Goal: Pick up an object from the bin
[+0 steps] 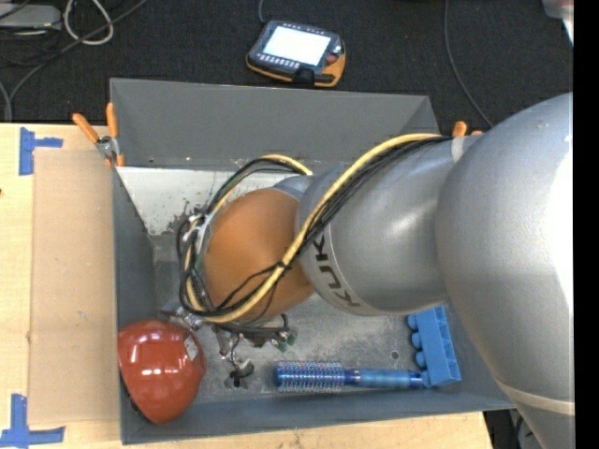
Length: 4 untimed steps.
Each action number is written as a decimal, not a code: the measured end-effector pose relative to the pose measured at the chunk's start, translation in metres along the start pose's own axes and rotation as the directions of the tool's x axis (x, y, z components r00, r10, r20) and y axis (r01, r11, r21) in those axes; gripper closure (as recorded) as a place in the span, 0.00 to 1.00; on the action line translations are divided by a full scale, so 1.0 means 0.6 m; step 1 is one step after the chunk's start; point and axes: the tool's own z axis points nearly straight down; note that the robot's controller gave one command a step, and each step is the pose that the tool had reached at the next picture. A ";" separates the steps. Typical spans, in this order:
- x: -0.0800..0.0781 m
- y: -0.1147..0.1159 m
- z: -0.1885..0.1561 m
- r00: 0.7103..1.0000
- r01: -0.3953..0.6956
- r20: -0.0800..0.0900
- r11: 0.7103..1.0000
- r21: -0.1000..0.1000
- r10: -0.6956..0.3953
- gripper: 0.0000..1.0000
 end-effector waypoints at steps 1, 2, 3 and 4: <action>0.003 0.008 0.003 1.000 -0.009 -0.005 1.000 -0.010 0.009 0.00; -0.001 0.022 0.082 0.938 0.346 -0.004 0.938 0.001 -0.346 1.00; -0.001 0.022 0.082 0.938 0.346 -0.004 0.938 0.000 -0.346 1.00; 0.000 0.021 0.082 0.940 0.342 -0.004 0.940 0.000 -0.342 1.00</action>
Offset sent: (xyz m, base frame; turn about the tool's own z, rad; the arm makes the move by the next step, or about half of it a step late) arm -0.0089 0.0135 -0.0488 -0.3635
